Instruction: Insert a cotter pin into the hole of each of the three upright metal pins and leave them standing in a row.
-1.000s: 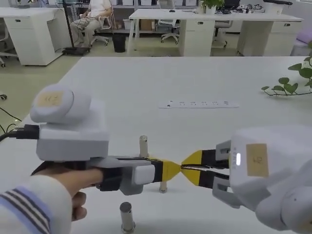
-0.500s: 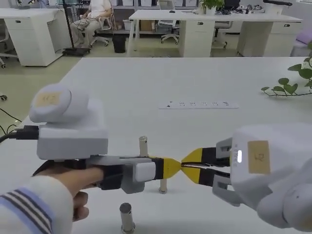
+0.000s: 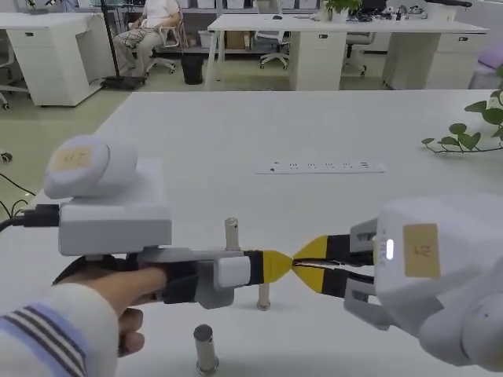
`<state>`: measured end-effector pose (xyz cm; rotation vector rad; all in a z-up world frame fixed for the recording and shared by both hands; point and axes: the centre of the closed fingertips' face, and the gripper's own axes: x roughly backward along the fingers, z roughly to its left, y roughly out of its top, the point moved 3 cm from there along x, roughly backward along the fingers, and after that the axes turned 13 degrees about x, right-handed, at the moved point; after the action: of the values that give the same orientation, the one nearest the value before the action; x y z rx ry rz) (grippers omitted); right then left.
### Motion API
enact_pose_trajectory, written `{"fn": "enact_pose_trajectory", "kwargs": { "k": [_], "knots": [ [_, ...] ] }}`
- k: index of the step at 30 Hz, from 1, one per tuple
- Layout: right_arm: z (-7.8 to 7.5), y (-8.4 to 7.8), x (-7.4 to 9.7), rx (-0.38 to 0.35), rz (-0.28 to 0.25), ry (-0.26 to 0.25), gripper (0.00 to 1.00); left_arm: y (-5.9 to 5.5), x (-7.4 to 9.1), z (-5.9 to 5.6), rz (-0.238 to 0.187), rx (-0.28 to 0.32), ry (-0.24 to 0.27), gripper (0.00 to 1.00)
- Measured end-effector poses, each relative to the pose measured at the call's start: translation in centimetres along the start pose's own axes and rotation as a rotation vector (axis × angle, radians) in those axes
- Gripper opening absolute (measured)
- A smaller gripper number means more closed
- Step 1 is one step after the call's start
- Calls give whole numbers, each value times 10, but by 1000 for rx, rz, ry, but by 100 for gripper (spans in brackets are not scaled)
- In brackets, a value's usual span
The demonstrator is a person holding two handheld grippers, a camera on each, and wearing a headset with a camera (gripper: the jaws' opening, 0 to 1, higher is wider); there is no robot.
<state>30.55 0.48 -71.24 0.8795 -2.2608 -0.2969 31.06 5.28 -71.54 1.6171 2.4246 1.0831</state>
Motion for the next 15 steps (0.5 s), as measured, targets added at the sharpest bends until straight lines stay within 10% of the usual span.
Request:
{"fn": "enact_pose_trajectory", "kwargs": {
  "k": [15],
  "knots": [
    [1, 2, -1, 14, -6, 12, 2, -1, 2, 1, 4, 34, 21, 0]
  ]
}}
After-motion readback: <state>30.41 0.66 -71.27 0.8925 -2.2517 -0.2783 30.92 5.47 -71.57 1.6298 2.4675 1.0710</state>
